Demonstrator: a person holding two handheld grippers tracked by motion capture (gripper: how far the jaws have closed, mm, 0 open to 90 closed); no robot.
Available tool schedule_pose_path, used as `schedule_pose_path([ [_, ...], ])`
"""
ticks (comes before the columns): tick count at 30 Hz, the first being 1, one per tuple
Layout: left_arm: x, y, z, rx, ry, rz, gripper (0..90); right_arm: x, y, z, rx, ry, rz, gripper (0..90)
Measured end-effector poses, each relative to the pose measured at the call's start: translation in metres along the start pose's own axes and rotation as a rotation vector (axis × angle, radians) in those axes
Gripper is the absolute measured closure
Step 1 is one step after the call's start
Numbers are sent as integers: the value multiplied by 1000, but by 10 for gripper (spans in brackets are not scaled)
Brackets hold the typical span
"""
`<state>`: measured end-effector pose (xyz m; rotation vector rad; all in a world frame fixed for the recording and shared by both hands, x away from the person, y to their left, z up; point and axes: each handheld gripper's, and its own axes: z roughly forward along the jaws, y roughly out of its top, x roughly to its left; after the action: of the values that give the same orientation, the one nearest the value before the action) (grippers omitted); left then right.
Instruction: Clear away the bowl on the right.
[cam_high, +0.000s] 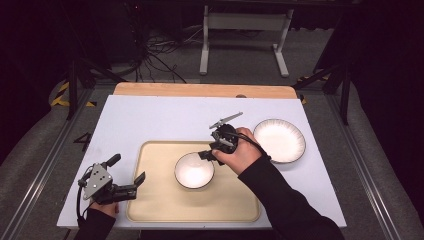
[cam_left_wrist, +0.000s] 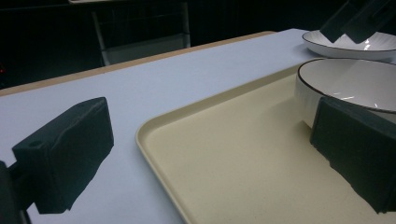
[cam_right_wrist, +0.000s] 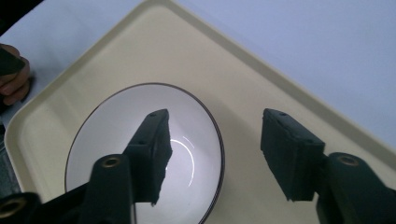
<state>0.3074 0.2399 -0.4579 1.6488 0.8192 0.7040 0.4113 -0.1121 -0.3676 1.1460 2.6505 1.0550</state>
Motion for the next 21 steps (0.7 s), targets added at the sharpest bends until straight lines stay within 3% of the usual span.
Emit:
schedule_pose_path([
  [3, 0, 0, 0, 0, 0, 0, 1, 2, -2, -6, -78, 9, -59, 306],
  [7, 0, 0, 0, 0, 0, -1, 1, 5, -6, -15, -186, 4, -149, 248],
  [13, 0, 0, 0, 0, 0, -1, 1, 10, -17, -26, -348, 1, -273, 221],
  [15, 0, 0, 0, 0, 0, -1, 1, 10, -19, -27, -370, 4, -288, 221],
  [16, 0, 0, 0, 0, -1, -1, 2, 10, -24, -29, -416, 6, -316, 221],
  [21, 0, 0, 0, 0, 1, -1, 2, 8, -37, -37, -542, 10, -366, 221],
])
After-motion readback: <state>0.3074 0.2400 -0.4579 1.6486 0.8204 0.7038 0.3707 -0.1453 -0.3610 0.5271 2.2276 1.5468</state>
